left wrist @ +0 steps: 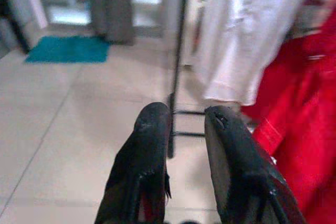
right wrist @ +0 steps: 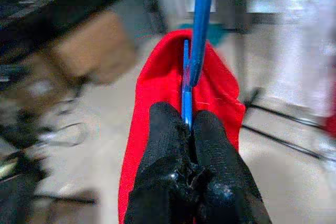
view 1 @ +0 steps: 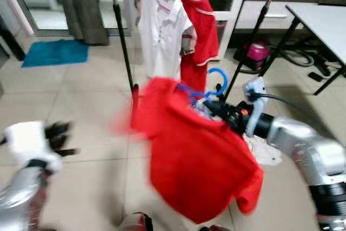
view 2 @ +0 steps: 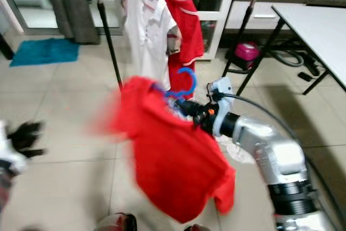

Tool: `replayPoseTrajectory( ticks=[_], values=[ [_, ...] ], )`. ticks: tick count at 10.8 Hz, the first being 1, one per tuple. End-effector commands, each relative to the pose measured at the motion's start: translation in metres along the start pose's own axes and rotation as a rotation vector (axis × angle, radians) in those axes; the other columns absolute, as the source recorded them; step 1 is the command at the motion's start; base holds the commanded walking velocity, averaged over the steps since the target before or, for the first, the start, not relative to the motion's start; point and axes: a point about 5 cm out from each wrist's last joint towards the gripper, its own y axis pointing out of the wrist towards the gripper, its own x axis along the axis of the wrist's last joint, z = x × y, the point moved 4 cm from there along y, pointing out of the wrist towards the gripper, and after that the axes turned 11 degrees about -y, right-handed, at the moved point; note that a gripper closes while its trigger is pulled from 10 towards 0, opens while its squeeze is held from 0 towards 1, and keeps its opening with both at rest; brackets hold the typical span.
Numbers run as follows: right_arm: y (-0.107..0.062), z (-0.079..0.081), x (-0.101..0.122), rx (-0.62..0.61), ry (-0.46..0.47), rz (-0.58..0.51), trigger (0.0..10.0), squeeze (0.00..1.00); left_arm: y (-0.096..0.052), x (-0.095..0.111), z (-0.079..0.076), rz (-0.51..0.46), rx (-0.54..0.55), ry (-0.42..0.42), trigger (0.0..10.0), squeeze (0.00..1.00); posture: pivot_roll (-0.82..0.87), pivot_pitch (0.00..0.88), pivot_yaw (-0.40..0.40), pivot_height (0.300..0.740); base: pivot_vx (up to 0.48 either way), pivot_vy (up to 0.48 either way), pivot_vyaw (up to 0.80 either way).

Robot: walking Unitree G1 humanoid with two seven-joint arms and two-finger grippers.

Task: Hang hanger

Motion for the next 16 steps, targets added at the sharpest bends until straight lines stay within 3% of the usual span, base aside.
replayPoseTrajectory(
  ticks=[1,2,3,4,5,7,9,10,11,16],
  values=[
    [-0.007,-0.014,-0.006,-0.148,-0.033,0.004,10.0,0.0,0.004,0.002,-0.021,-0.018,-0.043,0.036,10.0,0.0,-0.05,0.082,0.038,0.74,0.0,0.0,0.0],
    [-0.012,-0.023,-0.022,-0.303,-0.058,0.022,10.0,0.0,0.011,0.006,-0.045,-0.055,-0.101,0.082,10.0,0.0,-0.05,0.081,0.035,0.74,0.0,0.0,0.0],
    [-0.016,-0.03,-0.034,-0.414,-0.069,0.041,10.0,0.0,0.014,0.007,-0.058,-0.064,-0.135,0.108,10.0,0.0,-0.04,0.085,0.033,0.74,0.0,0.0,0.0],
    [-0.023,-0.037,-0.049,-0.539,-0.086,0.068,10.0,0.0,0.014,0.006,-0.071,-0.071,-0.152,0.082,10.0,0.0,-0.03,0.093,0.014,0.74,0.0,0.0,0.0],
    [-0.025,-0.038,-0.054,-0.584,-0.102,0.087,10.0,0.0,0.012,0.002,-0.074,-0.064,-0.157,0.087,10.0,0.0,-0.02,0.099,-0.001,0.74,0.0,0.0,0.0],
    [-0.013,-0.03,-0.054,-0.603,-0.105,0.054,10.0,0.0,0.008,-0.004,-0.079,-0.048,-0.163,0.126,10.0,0.0,-0.02,0.089,0.023,0.74,0.313,0.0,0.0],
    [-0.012,-0.027,-0.054,-0.634,-0.096,0.038,10.0,0.0,0.014,-0.006,-0.08,-0.044,-0.147,0.136,10.0,0.0,-0.02,0.083,0.041,0.74,0.322,0.0,-0.8],
    [-0.008,-0.023,-0.051,-0.634,-0.021,-0.013,10.0,0.0,0.017,-0.004,-0.081,-0.053,-0.133,0.112,10.0,0.0,-0.02,0.083,0.058,0.74,0.33,0.0,0.0],
    [0.0,-0.012,-0.046,-0.572,-0.024,-0.032,10.0,0.0,0.019,-0.004,-0.084,-0.05,-0.141,0.102,10.0,0.0,-0.02,0.086,0.062,0.74,0.33,0.0,0.0],
    [0.005,-0.014,-0.034,-0.51,0.02,-0.107,10.0,0.0,0.012,-0.004,-0.078,-0.053,-0.102,0.09,10.0,0.0,0.02,0.095,0.032,0.74,0.342,0.0,0.0]
  ],
)
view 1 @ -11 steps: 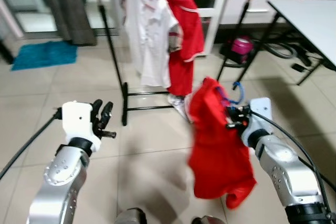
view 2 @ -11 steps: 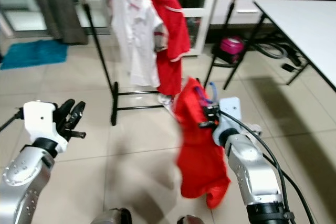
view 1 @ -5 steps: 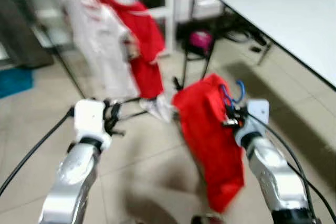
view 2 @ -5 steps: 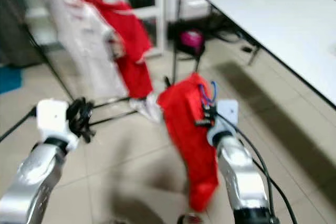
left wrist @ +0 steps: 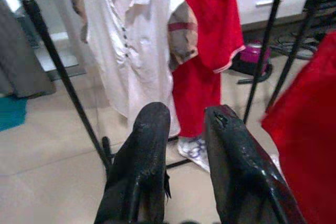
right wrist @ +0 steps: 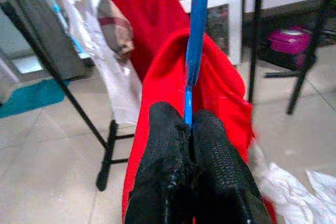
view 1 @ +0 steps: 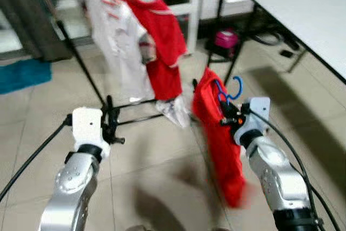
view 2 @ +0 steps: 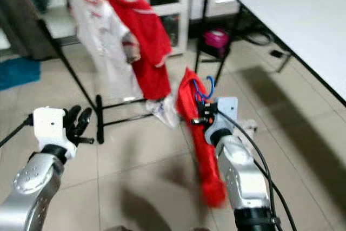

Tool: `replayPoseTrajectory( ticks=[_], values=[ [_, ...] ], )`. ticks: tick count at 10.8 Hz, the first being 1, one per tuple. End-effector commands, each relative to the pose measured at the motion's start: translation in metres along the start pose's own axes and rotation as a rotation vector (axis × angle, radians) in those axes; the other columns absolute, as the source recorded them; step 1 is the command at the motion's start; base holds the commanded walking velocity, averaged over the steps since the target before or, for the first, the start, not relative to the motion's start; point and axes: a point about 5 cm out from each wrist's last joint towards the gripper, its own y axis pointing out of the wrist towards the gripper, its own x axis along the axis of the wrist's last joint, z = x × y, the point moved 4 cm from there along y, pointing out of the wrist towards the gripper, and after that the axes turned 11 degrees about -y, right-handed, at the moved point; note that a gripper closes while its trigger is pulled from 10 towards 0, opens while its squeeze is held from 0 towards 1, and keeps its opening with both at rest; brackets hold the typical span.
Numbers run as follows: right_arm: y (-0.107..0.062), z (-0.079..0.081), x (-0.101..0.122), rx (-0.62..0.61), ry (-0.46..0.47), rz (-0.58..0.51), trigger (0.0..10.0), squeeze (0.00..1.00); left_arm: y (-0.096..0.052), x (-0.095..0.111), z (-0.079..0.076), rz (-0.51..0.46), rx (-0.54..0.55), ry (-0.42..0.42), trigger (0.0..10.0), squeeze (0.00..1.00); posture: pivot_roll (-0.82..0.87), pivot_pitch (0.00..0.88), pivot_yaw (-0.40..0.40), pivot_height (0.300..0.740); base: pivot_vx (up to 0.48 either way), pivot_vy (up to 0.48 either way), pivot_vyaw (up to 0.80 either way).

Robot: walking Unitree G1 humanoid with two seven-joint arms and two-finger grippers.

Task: Hang hanger

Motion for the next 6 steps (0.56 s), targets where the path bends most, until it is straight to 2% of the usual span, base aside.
replayPoseTrajectory(
  ticks=[1,3,4,5,6],
  values=[
    [-0.001,-0.005,0.005,-0.01,-0.009,-0.028,10.0,0.0,-0.001,0.001,-0.002,0.001,0.0,0.006,10.0,0.0,0.02,0.092,0.031,0.74,0.349,0.0,0.0],
    [0.002,0.005,0.013,0.058,-0.019,-0.045,10.0,0.0,-0.001,0.0,0.003,0.007,0.004,0.004,10.0,0.0,-0.01,0.086,0.053,0.74,0.358,0.0,0.0],
    [-0.001,0.011,0.014,0.12,-0.129,-0.037,10.0,0.0,0.006,0.0,0.0,0.008,-0.015,0.01,10.0,0.0,-0.03,0.081,0.065,0.74,0.375,0.0,0.0],
    [-0.003,0.011,0.014,0.127,-0.174,-0.029,10.0,0.0,0.009,0.001,-0.003,0.005,-0.029,0.002,10.0,0.0,-0.05,0.077,0.079,0.74,0.401,0.0,0.8],
    [-0.009,0.013,0.015,0.163,-0.155,-0.032,10.0,0.0,0.012,-0.003,-0.01,0.013,-0.059,-0.007,10.0,0.0,-0.07,0.067,0.093,0.74,0.42,0.0,0.8]
  ],
)
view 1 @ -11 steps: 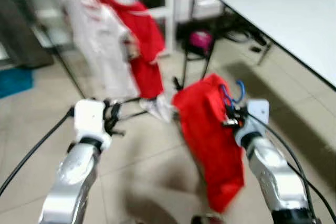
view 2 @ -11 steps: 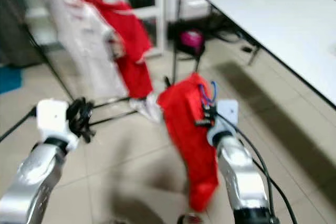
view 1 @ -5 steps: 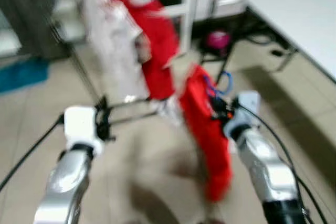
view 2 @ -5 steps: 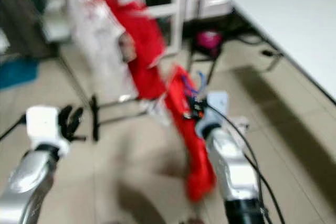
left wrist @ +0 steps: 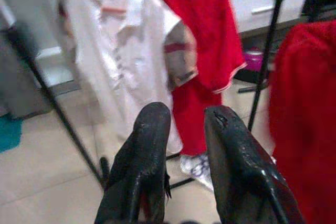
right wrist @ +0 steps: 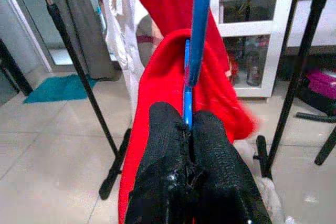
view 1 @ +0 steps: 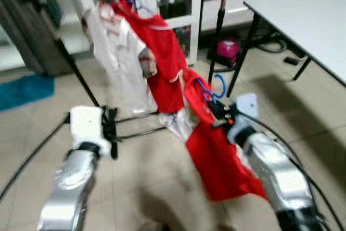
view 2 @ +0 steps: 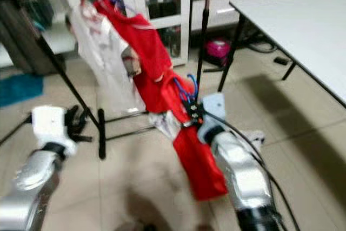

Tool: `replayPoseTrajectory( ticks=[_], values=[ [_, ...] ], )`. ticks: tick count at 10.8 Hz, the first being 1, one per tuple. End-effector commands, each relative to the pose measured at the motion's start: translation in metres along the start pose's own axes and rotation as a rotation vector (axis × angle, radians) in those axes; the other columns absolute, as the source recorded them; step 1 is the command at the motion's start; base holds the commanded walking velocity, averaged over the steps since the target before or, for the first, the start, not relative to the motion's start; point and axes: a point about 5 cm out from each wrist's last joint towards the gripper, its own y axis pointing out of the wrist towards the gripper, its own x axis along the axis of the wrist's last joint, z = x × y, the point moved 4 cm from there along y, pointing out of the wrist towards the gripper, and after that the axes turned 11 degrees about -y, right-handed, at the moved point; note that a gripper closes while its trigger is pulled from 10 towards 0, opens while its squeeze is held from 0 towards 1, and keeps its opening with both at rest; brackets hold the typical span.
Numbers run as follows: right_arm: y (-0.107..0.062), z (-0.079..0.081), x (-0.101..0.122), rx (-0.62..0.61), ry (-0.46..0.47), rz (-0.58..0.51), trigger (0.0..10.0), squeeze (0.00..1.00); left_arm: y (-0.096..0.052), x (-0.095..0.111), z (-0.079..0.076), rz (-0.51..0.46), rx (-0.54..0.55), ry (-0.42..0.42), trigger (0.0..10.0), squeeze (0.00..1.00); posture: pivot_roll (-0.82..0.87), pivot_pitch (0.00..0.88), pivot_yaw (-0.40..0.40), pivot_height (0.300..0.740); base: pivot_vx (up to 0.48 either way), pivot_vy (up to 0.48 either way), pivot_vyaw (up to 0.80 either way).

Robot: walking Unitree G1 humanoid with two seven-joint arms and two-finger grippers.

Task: Hang hanger

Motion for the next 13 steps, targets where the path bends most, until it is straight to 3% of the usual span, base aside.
replayPoseTrajectory(
  ticks=[1,3,5,6,7,8,10,13],
  values=[
    [-0.003,0.001,0.008,0.03,-0.007,-0.024,10.0,0.0,0.001,-0.004,-0.006,0.01,-0.027,0.003,10.0,0.0,-0.07,0.062,0.094,0.74,0.42,0.0,0.8],
    [-0.002,0.016,0.007,0.122,-0.067,-0.015,10.0,0.0,-0.005,-0.005,-0.007,0.019,-0.029,0.019,10.0,0.0,-0.04,0.077,0.072,0.74,0.424,0.0,0.8],
    [0.004,0.018,0.012,0.143,-0.043,-0.018,10.0,0.0,-0.014,-0.011,-0.001,0.033,-0.004,0.018,10.0,0.0,-0.03,0.079,0.051,0.74,0.422,0.0,0.0],
    [0.006,0.026,0.015,0.19,-0.05,-0.023,10.0,0.0,-0.015,-0.012,0.0,0.035,0.005,0.013,10.0,0.0,-0.03,0.072,0.052,0.74,0.424,0.0,0.0],
    [0.003,0.037,0.016,0.277,-0.129,-0.028,10.0,0.0,-0.014,-0.015,-0.001,0.039,0.002,0.013,10.0,0.0,-0.03,0.072,0.052,0.74,0.424,0.0,0.0],
    [-0.001,0.042,0.011,0.34,-0.15,0.003,10.0,0.0,-0.008,-0.014,-0.006,0.035,-0.018,0.016,10.0,0.0,-0.05,0.058,0.06,0.74,0.42,0.0,0.8],
    [-0.003,0.04,0.017,0.358,-0.152,-0.024,10.0,0.0,-0.007,-0.013,-0.009,0.028,-0.018,0.017,10.0,0.0,-0.03,0.051,0.054,0.74,0.428,0.0,0.8],
    [0.006,0.029,0.028,0.276,-0.123,-0.061,10.0,0.0,-0.017,-0.013,-0.007,0.04,-0.021,0.053,10.0,0.0,0.01,0.069,0.029,0.74,0.424,0.0,0.0]
  ],
)
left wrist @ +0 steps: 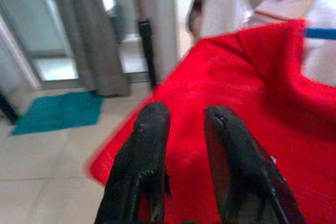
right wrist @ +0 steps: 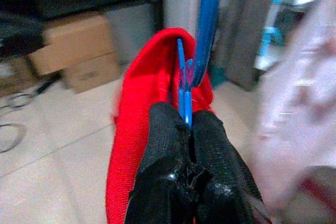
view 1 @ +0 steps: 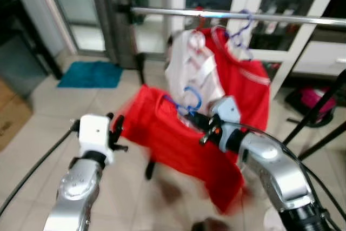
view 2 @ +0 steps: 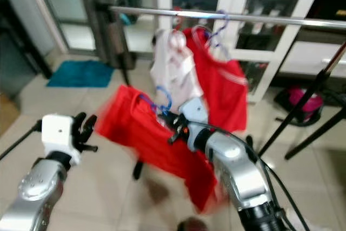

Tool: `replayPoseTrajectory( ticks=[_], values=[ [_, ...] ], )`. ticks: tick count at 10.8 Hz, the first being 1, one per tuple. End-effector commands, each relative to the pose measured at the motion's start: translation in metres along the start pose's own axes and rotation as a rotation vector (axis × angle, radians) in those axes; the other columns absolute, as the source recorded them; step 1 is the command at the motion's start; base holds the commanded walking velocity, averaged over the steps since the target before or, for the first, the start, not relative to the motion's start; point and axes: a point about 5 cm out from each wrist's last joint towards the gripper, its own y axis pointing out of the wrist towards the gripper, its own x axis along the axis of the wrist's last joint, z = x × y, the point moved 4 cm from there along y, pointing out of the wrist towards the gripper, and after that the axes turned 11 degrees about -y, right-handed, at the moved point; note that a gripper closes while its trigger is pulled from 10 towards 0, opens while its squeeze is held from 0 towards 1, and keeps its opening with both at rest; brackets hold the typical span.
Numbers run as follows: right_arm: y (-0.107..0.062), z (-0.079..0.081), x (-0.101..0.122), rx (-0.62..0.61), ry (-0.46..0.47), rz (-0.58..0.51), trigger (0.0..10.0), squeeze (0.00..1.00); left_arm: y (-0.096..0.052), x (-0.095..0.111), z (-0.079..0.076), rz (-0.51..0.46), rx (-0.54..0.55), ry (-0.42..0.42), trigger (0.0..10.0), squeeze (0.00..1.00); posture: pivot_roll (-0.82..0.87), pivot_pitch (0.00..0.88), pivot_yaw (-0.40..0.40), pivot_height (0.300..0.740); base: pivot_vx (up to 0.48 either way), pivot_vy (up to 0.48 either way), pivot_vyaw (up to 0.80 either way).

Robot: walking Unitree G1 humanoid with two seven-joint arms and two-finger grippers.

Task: Hang hanger

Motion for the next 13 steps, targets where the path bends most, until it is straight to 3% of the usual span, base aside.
replayPoseTrajectory(
  ticks=[1,3,4,7,8,10,12,13],
  values=[
    [0.004,-0.012,0.018,-0.068,-0.002,-0.058,10.0,0.0,-0.007,0.0,0.009,0.012,0.021,0.034,10.0,0.0,0.02,0.071,0.014,0.74,0.424,0.0,0.0],
    [0.005,-0.023,0.013,-0.132,0.018,-0.013,10.0,0.0,-0.009,0.0,0.011,0.016,0.021,0.034,10.0,0.0,0.0,0.074,0.021,0.74,0.426,0.0,-0.4],
    [0.002,-0.026,0.02,-0.149,0.009,-0.039,10.0,0.0,-0.007,-0.001,0.009,0.023,0.004,0.033,10.0,0.0,-0.02,0.076,0.042,0.74,0.428,0.0,-0.8],
    [-0.009,-0.02,0.029,-0.134,0.013,-0.09,10.0,0.0,0.002,-0.003,0.0,0.032,-0.048,0.006,10.0,0.0,-0.04,0.063,0.084,0.74,0.13,0.0,0.0],
    [-0.012,-0.012,0.028,-0.095,0.01,-0.099,10.0,0.0,0.006,0.006,-0.006,-0.006,-0.109,-0.069,10.0,1.0,-0.03,0.064,0.095,0.74,0.0,0.0,0.0],
    [-0.009,-0.005,0.034,-0.063,0.013,-0.118,10.0,0.0,0.001,0.006,-0.003,0.003,-0.121,-0.065,10.0,1.0,0.0,0.08,0.088,0.74,0.0,0.0,0.0],
    [-0.001,0.002,0.048,-0.039,0.015,-0.148,10.0,0.0,-0.01,0.001,0.005,0.041,-0.116,0.017,10.0,1.0,0.01,0.085,0.083,0.74,0.0,0.0,0.0],
    [0.011,0.007,0.059,-0.023,0.03,-0.142,10.0,0.0,-0.01,0.002,0.006,0.04,-0.167,0.046,10.0,0.25,-0.01,0.081,0.097,0.74,0.0,0.0,0.0]
  ],
)
